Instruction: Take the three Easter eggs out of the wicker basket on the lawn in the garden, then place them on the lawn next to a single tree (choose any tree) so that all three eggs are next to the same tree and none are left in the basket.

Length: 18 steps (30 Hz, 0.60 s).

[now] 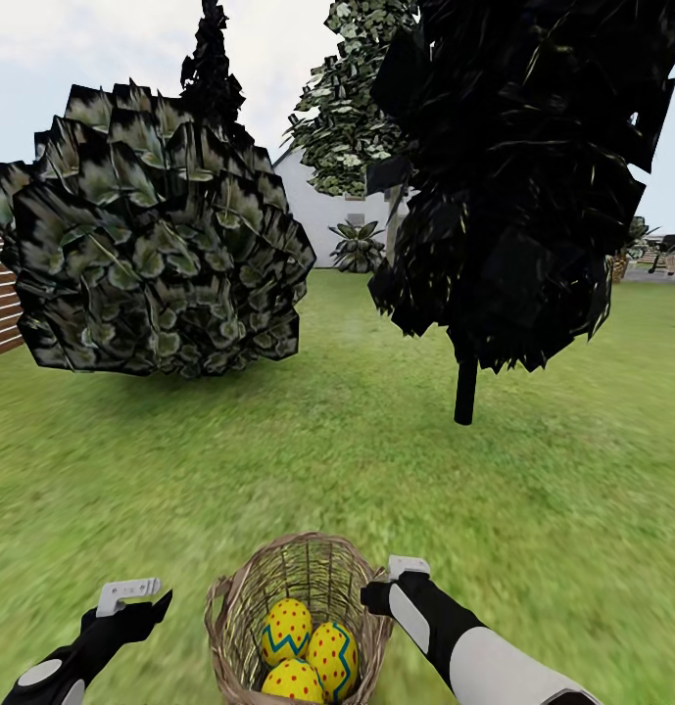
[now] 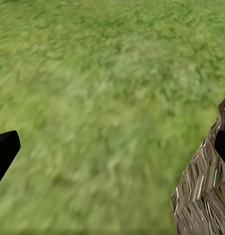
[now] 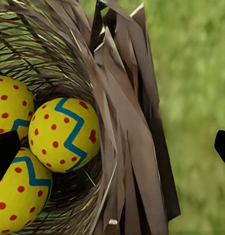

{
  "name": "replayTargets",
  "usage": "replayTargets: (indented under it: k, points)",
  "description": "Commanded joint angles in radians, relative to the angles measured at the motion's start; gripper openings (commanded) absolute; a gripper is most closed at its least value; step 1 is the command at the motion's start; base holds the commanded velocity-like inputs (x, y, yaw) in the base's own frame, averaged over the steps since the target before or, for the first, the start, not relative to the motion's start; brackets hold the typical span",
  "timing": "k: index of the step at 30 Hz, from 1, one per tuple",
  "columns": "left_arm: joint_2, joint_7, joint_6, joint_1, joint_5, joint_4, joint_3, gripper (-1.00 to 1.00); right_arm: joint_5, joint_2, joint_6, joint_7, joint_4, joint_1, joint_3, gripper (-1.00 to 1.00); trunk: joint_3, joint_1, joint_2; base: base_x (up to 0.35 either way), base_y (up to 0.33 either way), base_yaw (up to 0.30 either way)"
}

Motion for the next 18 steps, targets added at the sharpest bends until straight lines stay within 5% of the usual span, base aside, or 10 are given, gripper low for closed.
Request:
replayTargets:
  k: [1,9,10,18]
  points:
    - [0.0,-0.004,0.007,0.0,0.008,-0.001,0.002,1.0,-0.007,0.0,0.004,-0.008,-0.001,-0.001,0.005,1.0,-0.001,0.0,0.0,0.0,0.0,0.0]
    - [0.001,-0.004,0.007,0.0,0.008,-0.001,0.002,1.0,-0.007,0.0,0.005,-0.008,-0.001,-0.001,0.005,1.0,-0.001,0.0,0.0,0.0,0.0,0.0]
    - [0.001,-0.004,0.007,0.0,0.008,-0.001,0.002,1.0,-0.007,0.0,0.005,-0.008,-0.001,-0.001,0.005,-1.0,-0.001,0.0,0.0,0.0,0.0,0.0]
    - [0.001,-0.004,0.007,0.0,0.008,-0.001,0.002,1.0,-0.007,0.0,0.003,-0.008,-0.001,-0.001,0.005,-1.0,-0.001,0.0,0.0,0.0,0.0,0.0]
